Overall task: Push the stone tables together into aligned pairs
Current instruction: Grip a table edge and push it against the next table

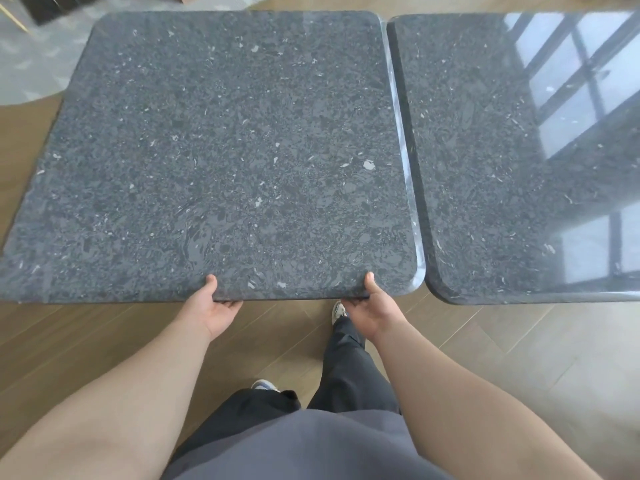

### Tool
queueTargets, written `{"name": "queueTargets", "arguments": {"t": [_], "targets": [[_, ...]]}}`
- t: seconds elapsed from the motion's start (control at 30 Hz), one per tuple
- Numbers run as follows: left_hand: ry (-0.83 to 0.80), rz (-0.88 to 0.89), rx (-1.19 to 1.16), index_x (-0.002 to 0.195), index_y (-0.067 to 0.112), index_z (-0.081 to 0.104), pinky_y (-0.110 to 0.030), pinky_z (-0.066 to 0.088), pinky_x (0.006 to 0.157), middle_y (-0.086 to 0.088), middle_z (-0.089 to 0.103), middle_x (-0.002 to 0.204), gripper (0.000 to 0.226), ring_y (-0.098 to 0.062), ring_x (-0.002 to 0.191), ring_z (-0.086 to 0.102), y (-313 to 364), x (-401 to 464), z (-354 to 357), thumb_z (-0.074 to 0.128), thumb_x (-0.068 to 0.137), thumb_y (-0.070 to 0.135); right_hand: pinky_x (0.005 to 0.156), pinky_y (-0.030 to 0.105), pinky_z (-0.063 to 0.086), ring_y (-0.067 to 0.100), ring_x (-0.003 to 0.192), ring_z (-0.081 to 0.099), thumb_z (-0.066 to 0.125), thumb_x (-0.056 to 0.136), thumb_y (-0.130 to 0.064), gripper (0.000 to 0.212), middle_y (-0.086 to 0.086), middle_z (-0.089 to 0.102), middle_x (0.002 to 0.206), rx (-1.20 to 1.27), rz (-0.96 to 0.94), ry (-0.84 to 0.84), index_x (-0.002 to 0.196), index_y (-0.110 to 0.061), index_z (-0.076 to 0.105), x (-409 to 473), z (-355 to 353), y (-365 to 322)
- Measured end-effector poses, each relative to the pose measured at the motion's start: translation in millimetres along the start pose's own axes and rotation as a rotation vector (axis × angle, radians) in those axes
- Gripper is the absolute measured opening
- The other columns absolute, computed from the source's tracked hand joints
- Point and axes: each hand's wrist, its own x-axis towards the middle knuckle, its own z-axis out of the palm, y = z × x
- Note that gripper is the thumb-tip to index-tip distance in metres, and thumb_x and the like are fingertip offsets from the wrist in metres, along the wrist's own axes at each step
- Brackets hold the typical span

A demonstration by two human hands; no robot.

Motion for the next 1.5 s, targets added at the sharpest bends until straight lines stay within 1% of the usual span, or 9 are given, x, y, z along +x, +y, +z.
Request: {"name": "queueTargets", "arguments": {"t": [0.1, 0.2, 0.27, 0.4, 0.53, 0.63, 0.8, 1.2, 1.5], "targets": [[-0.011, 0.001, 0.004, 0.132, 0.009, 0.049, -0.048, 0.037, 0.115, -0.012, 0.054, 0.143, 0.036, -0.028, 0.136, 0.050, 1, -5, 2, 0.054, 0.103, 0.029, 0.112, 0.044, 0.042, 0.030, 0.131, 0.053, 0.058, 0.100, -0.027, 0.043, 0.017, 0.059, 0.135, 0.038, 0.027, 0.008, 0.134, -0.001, 0.053, -3, 3, -1], [-0.013, 0.012, -0.003, 0.126, 0.011, 0.050, -0.047, 0.039, 0.113, -0.011, 0.054, 0.145, 0.030, -0.028, 0.136, 0.050, -1, -11, 3, 0.054, 0.103, 0.029, 0.110, 0.046, 0.043, 0.031, 0.130, 0.054, 0.060, 0.099, -0.023, 0.025, 0.015, 0.064, 0.115, 0.073, 0.053, 0.003, 0.110, -0.001, 0.058, -10, 5, -4], [-0.017, 0.025, -0.004, 0.123, 0.011, 0.050, -0.046, 0.039, 0.112, -0.011, 0.053, 0.146, 0.027, -0.027, 0.136, 0.050, -4, -12, 4, 0.053, 0.103, 0.028, 0.108, 0.046, 0.044, 0.031, 0.129, 0.054, 0.059, 0.099, -0.023, 0.023, 0.016, 0.062, 0.121, 0.073, 0.062, -0.023, 0.106, 0.000, 0.057, -11, 4, -5], [-0.002, 0.046, 0.004, 0.122, 0.012, 0.049, -0.045, 0.037, 0.112, -0.009, 0.052, 0.147, 0.024, -0.026, 0.138, 0.048, -8, -12, 5, 0.051, 0.104, 0.028, 0.102, 0.046, 0.047, 0.032, 0.129, 0.054, 0.059, 0.100, -0.022, 0.028, 0.015, 0.059, 0.131, 0.082, 0.045, -0.054, 0.117, -0.001, 0.056, -10, 1, -4], [0.019, 0.076, 0.014, 0.136, 0.013, 0.048, -0.046, 0.035, 0.114, -0.008, 0.051, 0.148, 0.035, -0.026, 0.139, 0.047, -11, -12, 3, 0.050, 0.105, 0.028, 0.097, 0.047, 0.050, 0.033, 0.124, 0.057, 0.062, 0.098, -0.022, 0.042, 0.015, 0.059, 0.136, 0.083, 0.038, -0.051, 0.135, -0.004, 0.052, -5, -5, -2], [0.015, 0.069, 0.020, 0.137, 0.012, 0.048, -0.047, 0.038, 0.112, -0.010, 0.051, 0.148, 0.036, -0.028, 0.137, 0.048, -12, -14, 2, 0.049, 0.105, 0.028, 0.096, 0.047, 0.052, 0.032, 0.121, 0.059, 0.063, 0.097, -0.021, 0.043, 0.015, 0.060, 0.134, 0.090, 0.047, -0.043, 0.136, -0.006, 0.051, -7, -9, -2], [0.020, 0.030, 0.007, 0.110, 0.009, 0.056, -0.049, 0.040, 0.111, -0.012, 0.054, 0.143, 0.018, -0.031, 0.133, 0.052, -10, -13, -6, 0.049, 0.105, 0.025, 0.098, 0.045, 0.051, 0.031, 0.121, 0.060, 0.062, 0.098, -0.022, 0.044, 0.016, 0.061, 0.132, 0.078, 0.055, -0.029, 0.137, -0.004, 0.050, -7, -14, 0], [0.014, 0.019, 0.039, 0.139, 0.009, 0.045, -0.046, 0.035, 0.117, -0.013, 0.049, 0.146, 0.042, -0.028, 0.137, 0.046, -10, -6, -11, 0.047, 0.105, 0.032, 0.116, 0.042, 0.037, 0.028, 0.130, 0.055, 0.058, 0.099, -0.031, 0.054, 0.014, 0.057, 0.141, -0.043, 0.011, -0.035, 0.144, -0.004, 0.045, 5, -24, 6], [0.025, 0.014, 0.030, 0.142, 0.012, 0.044, -0.047, 0.033, 0.117, -0.011, 0.048, 0.150, 0.041, -0.028, 0.141, 0.043, -6, -16, -5, 0.048, 0.105, 0.028, 0.113, 0.045, 0.041, 0.031, 0.128, 0.055, 0.060, 0.098, -0.027, 0.051, 0.017, 0.058, 0.139, 0.033, 0.050, 0.014, 0.140, -0.001, 0.049, -3, -12, 2]]}}
